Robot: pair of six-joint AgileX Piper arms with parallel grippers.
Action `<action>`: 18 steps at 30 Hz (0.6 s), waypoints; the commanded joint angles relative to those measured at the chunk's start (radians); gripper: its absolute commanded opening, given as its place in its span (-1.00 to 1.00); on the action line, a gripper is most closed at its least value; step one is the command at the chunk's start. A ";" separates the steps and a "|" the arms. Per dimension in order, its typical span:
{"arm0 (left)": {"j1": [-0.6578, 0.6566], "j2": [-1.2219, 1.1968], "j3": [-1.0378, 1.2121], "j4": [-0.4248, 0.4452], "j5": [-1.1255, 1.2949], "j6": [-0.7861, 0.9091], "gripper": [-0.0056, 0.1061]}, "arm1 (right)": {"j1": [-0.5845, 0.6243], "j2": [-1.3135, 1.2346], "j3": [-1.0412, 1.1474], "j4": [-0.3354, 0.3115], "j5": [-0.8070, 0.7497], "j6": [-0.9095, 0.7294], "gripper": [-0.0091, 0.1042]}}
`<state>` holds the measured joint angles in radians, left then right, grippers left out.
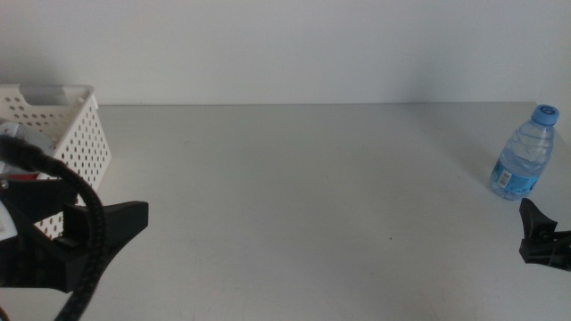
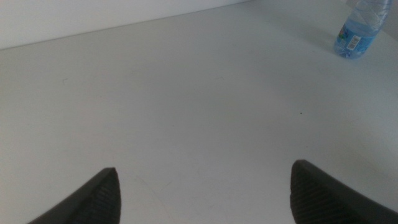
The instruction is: Use arms to grab the bottles and put them into the dustbin to the left of the table.
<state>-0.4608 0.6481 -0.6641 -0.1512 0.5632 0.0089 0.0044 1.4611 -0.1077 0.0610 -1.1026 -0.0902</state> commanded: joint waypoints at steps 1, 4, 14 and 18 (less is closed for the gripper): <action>-0.008 -0.001 -0.027 -0.008 -0.071 -0.009 0.78 | -0.007 0.079 -0.047 0.047 -0.180 -0.001 0.37; -0.008 -0.001 -0.027 -0.008 -0.071 -0.009 0.78 | -0.007 0.186 -0.091 0.060 -0.234 0.001 0.37; -0.008 -0.001 -0.027 -0.008 -0.071 -0.009 0.78 | -0.007 0.323 -0.274 0.042 -0.225 0.028 0.37; -0.008 -0.001 -0.027 -0.008 -0.071 -0.009 0.78 | -0.007 0.323 -0.344 0.049 -0.190 0.019 0.37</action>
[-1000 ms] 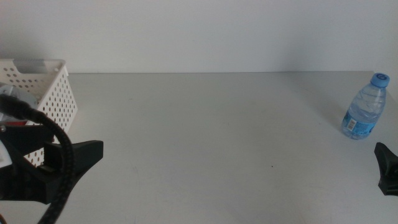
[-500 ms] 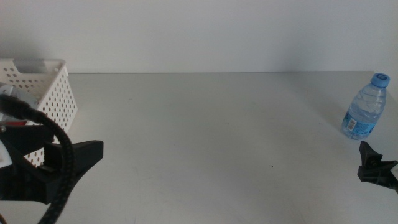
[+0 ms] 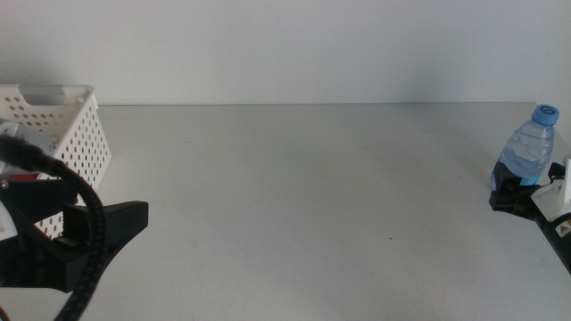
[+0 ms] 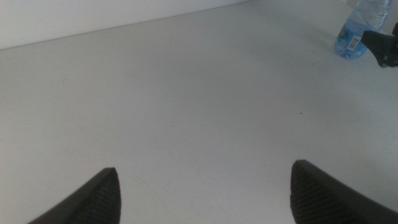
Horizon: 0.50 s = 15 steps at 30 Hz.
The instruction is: Use arms to grab the bottles and put them into the dustbin to the left of the table.
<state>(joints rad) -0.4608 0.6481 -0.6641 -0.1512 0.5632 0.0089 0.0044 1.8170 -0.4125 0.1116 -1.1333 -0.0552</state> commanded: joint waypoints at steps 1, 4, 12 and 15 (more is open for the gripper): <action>-0.008 -0.001 -0.027 -0.008 -0.071 -0.009 0.78 | -0.007 -0.033 -0.060 -0.002 -0.133 -0.016 0.37; -0.008 -0.001 -0.027 -0.008 -0.071 -0.009 0.78 | -0.007 -0.033 -0.117 -0.002 -0.049 -0.018 0.37; -0.008 -0.001 -0.027 -0.008 -0.071 -0.009 0.78 | -0.007 -0.033 -0.187 0.042 0.021 -0.050 0.37; -0.008 -0.001 -0.027 -0.008 -0.071 -0.009 0.78 | -0.007 -0.033 -0.188 0.065 0.021 -0.074 0.37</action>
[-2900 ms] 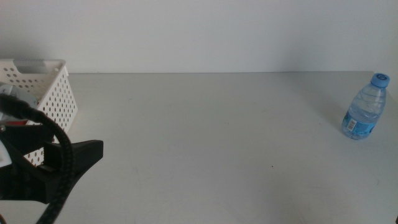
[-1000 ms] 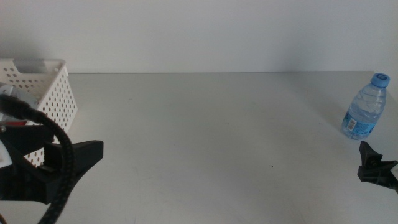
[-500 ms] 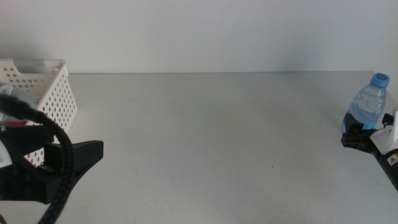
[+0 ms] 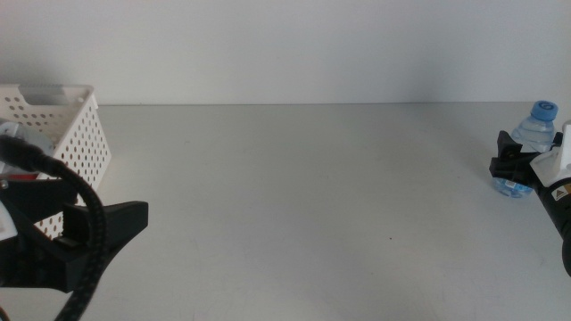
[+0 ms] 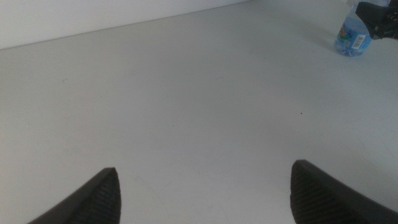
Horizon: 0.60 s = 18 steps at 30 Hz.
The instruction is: Use arms to grab the bottles and put them into the dustbin to the left of the table.
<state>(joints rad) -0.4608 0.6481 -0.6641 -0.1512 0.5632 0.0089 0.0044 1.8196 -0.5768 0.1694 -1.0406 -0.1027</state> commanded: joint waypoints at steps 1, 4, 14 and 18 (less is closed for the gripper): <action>-0.008 -0.001 -0.027 -0.008 -0.071 -0.009 0.78 | -0.007 -0.034 -0.024 0.016 -0.072 -0.034 0.37; -0.008 -0.001 -0.027 -0.008 -0.071 -0.009 0.78 | -0.008 -0.025 -0.024 0.038 -0.072 -0.058 0.37; -0.008 -0.001 -0.027 -0.008 -0.071 -0.009 0.78 | -0.025 0.051 -0.085 0.043 -0.075 -0.058 0.37; -0.008 -0.001 -0.027 -0.008 -0.071 -0.009 0.78 | -0.025 0.091 -0.150 0.041 -0.071 -0.058 0.37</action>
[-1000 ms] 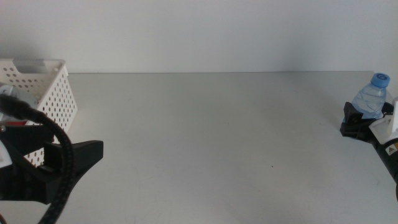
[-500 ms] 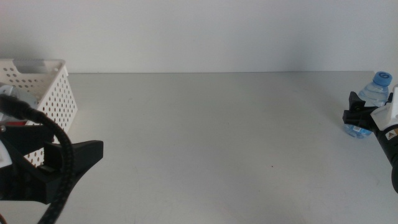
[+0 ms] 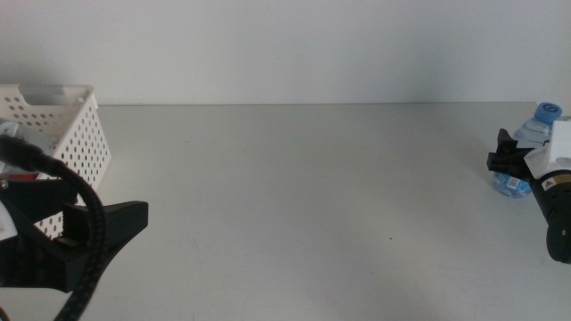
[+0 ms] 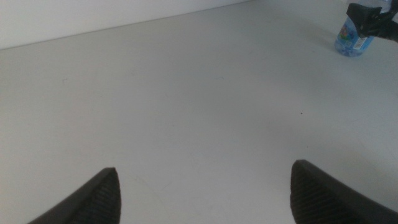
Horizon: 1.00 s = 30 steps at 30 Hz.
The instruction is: Use arms to grab the bottles and put them into the dustbin to the left of the table.
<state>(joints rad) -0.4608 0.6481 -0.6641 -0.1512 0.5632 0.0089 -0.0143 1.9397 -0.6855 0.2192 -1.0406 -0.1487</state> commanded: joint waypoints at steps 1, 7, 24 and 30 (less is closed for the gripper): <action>-0.008 -0.001 -0.027 -0.008 -0.071 -0.009 0.78 | -0.006 -0.017 -0.059 -0.009 -0.071 -0.012 0.37; -0.008 -0.001 -0.027 -0.008 -0.071 -0.009 0.78 | -0.006 0.029 -0.119 -0.009 -0.070 -0.012 0.27; -0.008 -0.001 -0.027 -0.008 -0.071 -0.009 0.78 | 0.069 -0.061 -0.215 -0.498 0.024 0.325 -0.86; -0.008 -0.001 -0.027 -0.008 -0.071 -0.009 0.78 | 0.214 -0.053 -0.351 -0.794 0.034 0.545 -0.86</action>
<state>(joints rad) -0.4608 0.6481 -0.6641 -0.1512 0.5632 0.0089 0.1680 1.9519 -0.9762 -0.5066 -0.8850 0.3453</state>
